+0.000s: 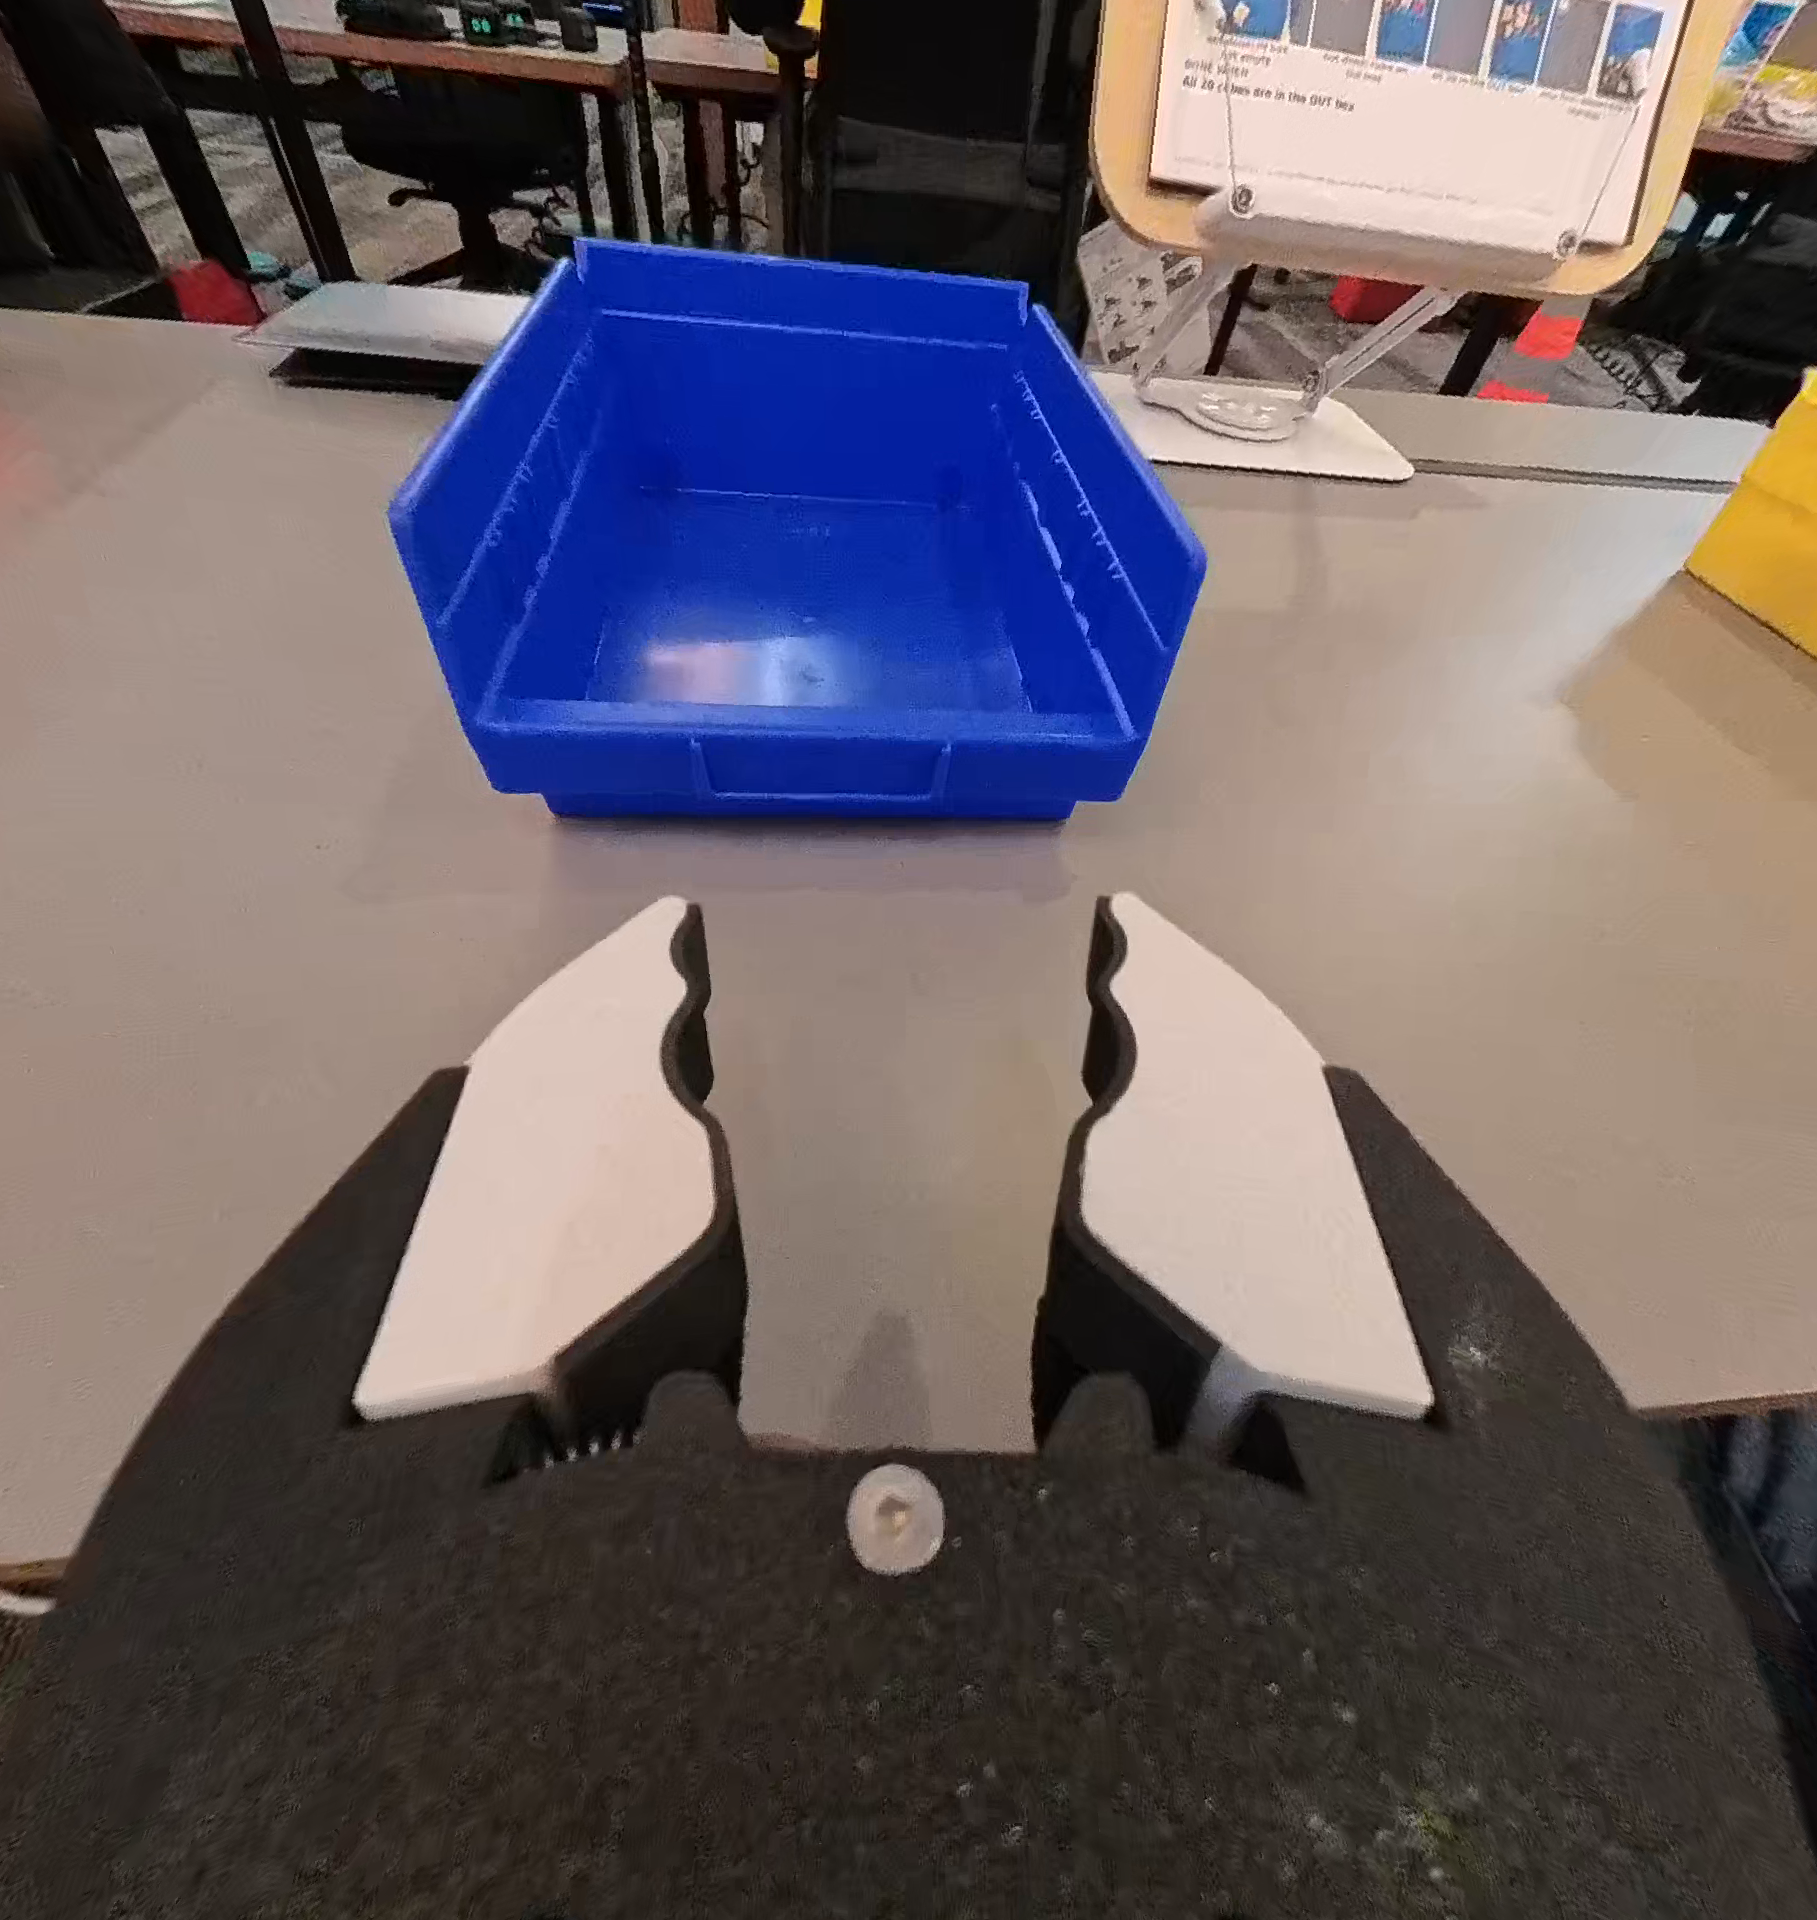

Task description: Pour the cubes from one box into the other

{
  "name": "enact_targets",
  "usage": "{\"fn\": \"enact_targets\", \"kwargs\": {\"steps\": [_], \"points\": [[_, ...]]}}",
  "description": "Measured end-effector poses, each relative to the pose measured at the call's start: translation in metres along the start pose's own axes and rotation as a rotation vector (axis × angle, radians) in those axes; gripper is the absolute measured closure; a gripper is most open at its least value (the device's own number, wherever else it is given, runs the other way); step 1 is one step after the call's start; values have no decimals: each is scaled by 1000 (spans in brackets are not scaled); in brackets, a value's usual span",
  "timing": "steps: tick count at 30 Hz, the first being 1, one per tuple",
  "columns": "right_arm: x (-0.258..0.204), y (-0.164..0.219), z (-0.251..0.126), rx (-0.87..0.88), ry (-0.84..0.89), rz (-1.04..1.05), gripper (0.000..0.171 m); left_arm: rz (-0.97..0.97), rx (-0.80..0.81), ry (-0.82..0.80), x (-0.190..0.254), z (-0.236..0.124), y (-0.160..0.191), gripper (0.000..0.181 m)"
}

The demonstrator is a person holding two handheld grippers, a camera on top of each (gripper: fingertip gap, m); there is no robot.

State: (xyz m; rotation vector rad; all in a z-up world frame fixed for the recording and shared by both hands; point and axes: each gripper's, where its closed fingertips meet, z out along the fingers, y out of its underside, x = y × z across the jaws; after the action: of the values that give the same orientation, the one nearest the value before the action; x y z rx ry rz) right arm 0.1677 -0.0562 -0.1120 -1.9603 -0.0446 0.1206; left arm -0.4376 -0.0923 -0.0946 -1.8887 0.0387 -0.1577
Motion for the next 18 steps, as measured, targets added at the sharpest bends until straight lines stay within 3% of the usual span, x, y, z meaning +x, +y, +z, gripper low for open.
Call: {"fn": "enact_targets", "kwargs": {"steps": [16, 18], "points": [[12, 1, -6, 3, 38, -24, 109, -45, 46, 7, -1, 15, -4, 111], [16, -4, -10, 26, 43, 6, 108, -30, 52, 52, 17, 11, -9, 110]]}}
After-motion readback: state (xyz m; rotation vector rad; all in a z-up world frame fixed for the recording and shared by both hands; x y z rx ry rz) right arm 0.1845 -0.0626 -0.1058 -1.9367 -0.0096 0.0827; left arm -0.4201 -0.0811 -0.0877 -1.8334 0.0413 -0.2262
